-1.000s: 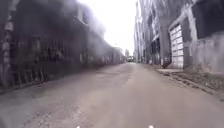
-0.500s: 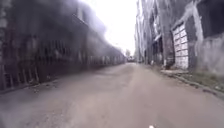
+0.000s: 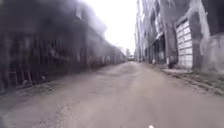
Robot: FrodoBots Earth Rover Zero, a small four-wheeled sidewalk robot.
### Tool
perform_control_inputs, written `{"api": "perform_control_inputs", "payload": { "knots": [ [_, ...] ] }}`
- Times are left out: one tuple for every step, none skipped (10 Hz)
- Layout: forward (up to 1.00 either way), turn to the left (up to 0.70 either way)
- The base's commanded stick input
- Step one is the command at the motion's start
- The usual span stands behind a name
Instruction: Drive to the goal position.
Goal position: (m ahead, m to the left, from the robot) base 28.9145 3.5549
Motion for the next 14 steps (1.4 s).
{"api": "perform_control_inputs", "payload": {
  "knots": [
    [0.50, 0.00],
    [0.50, 0.00],
    [0.50, 0.00],
    [0.50, 0.00],
    [0.50, 0.00],
    [0.50, 0.00],
    [0.50, 0.00],
    [0.50, 0.00],
    [0.50, 0.00],
    [0.50, 0.00],
    [0.50, 0.00],
    [0.50, 0.00],
    [0.50, 0.00],
    [0.50, 0.00]
  ]
}}
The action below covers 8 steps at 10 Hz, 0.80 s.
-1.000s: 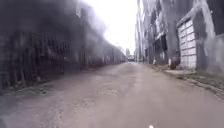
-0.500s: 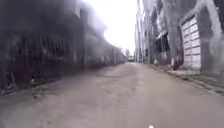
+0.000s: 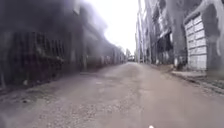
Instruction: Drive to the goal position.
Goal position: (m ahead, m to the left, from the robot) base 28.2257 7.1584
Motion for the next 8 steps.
{"api": "perform_control_inputs", "payload": {
  "knots": [
    [0.50, -0.50],
    [0.50, -0.50],
    [0.50, -0.50],
    [0.50, -0.50],
    [0.50, -0.46],
    [0.50, -0.34],
    [0.50, 0.00],
    [0.50, 0.00]
  ]
}}
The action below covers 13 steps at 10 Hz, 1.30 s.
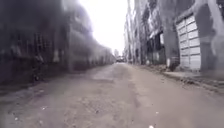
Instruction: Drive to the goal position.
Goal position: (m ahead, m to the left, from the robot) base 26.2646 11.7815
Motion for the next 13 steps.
{"api": "perform_control_inputs", "payload": {
  "knots": [
    [0.50, 0.00],
    [0.50, 0.00],
    [0.50, 0.00],
    [0.50, 0.00],
    [0.50, 0.00],
    [0.50, 0.00],
    [0.50, 0.00],
    [0.50, 0.00],
    [0.50, 0.00],
    [0.50, 0.00],
    [0.50, 0.00],
    [0.50, 0.00],
    [0.50, 0.00]
  ]
}}
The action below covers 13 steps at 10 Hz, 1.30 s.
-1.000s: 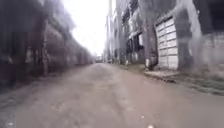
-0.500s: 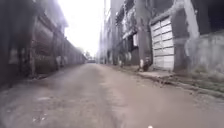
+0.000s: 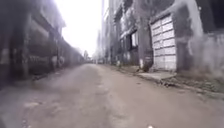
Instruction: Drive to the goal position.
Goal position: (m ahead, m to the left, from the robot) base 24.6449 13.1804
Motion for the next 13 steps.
{"api": "perform_control_inputs", "payload": {
  "knots": [
    [0.50, 0.00],
    [0.50, 0.50],
    [0.50, 0.50],
    [0.50, 0.36],
    [0.50, 0.14],
    [0.50, 0.00],
    [0.50, 0.00],
    [0.50, 0.00],
    [0.50, 0.00],
    [0.50, 0.00],
    [0.50, 0.00],
    [0.50, 0.00],
    [0.50, 0.00]
  ]
}}
